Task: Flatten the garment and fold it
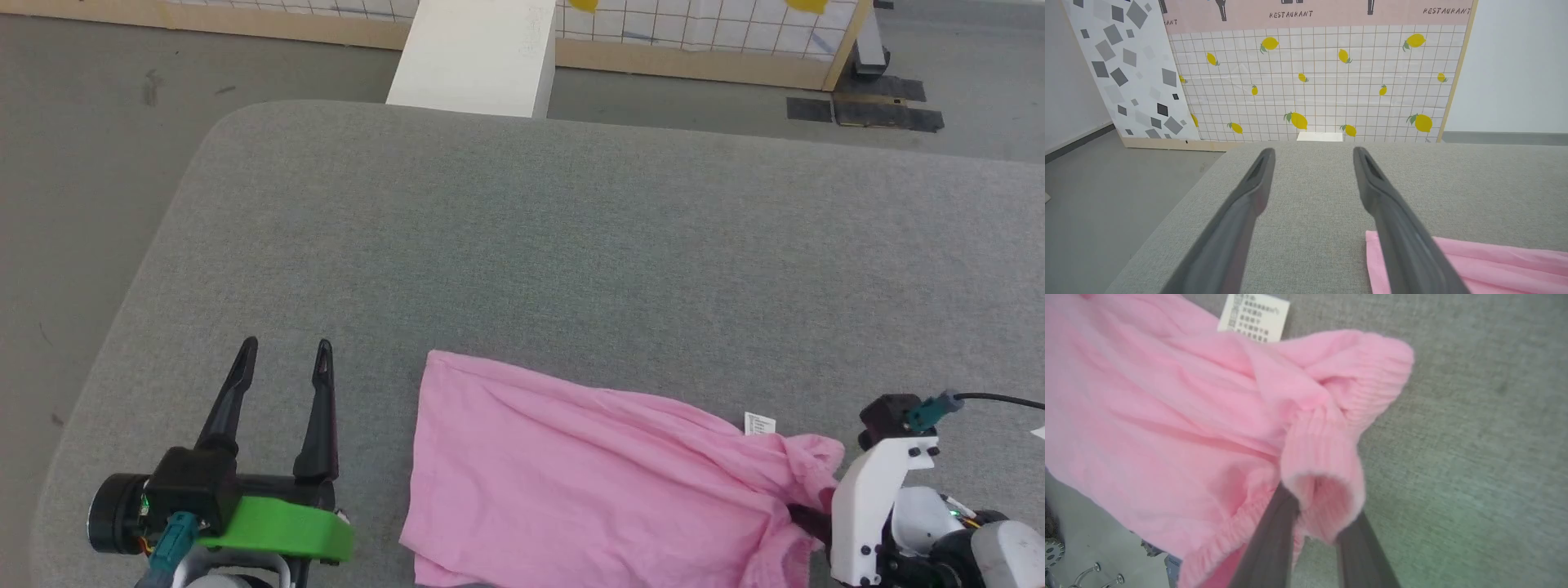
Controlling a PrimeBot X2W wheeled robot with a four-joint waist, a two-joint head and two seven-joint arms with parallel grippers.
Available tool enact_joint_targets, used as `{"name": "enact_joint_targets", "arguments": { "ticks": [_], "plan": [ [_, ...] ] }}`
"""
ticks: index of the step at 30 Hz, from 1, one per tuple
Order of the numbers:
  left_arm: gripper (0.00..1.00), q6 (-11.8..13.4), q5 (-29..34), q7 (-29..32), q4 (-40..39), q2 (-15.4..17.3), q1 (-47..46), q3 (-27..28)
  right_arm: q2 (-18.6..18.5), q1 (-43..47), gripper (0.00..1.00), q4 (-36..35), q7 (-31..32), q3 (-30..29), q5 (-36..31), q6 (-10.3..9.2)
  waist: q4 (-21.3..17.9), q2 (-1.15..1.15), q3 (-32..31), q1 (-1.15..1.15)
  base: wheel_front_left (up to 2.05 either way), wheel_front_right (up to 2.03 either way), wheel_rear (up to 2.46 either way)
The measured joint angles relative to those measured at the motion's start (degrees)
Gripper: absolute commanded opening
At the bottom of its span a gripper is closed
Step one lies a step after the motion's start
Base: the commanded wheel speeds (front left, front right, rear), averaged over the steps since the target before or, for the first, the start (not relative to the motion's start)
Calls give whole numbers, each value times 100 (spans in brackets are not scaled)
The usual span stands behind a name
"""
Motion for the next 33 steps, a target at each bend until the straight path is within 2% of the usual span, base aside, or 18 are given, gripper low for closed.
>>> {"name": "enact_joint_targets", "arguments": {
  "ticks": [7, 12, 16, 22, 25, 29, 33],
  "plan": [
    [100, -47, 56, 0, 57, -21, 96, 42, -27, -51, 0, -49, -1, 234, 285, 0, -86, 0, -157, 0, 0, 0, 0],
    [100, -101, 57, 0, 114, -9, 127, 79, -111, -64, 0, -226, 0, 199, 334, 1, -200, 0, -266, 0, 0, 0, 0],
    [100, -145, 58, 0, 124, -4, 127, 82, -352, -99, 0, -378, 59, -114, 343, 1, -297, 0, -316, 0, 0, 0, 0],
    [100, -152, 57, 0, 148, -5, 128, 69, -773, -173, 0, -486, 311, -933, 316, 1, -404, 0, -309, 0, 0, 0, 0],
    [100, -167, 57, 0, 174, -11, 127, 65, -866, -193, 0, -520, 469, -1258, 310, 1, -437, 0, -288, 0, 0, 0, 0],
    [100, -194, 57, 0, 193, -27, 127, 59, -726, -272, 0, -601, 851, -1592, 442, 1, -493, 0, -258, 0, 0, 0, 0],
    [100, -201, 58, 0, 226, -43, 122, 54, -263, -357, 0, -714, 1273, -1745, 982, 1, -524, 0, -255, 0, 0, 0, 0]
  ]
}}
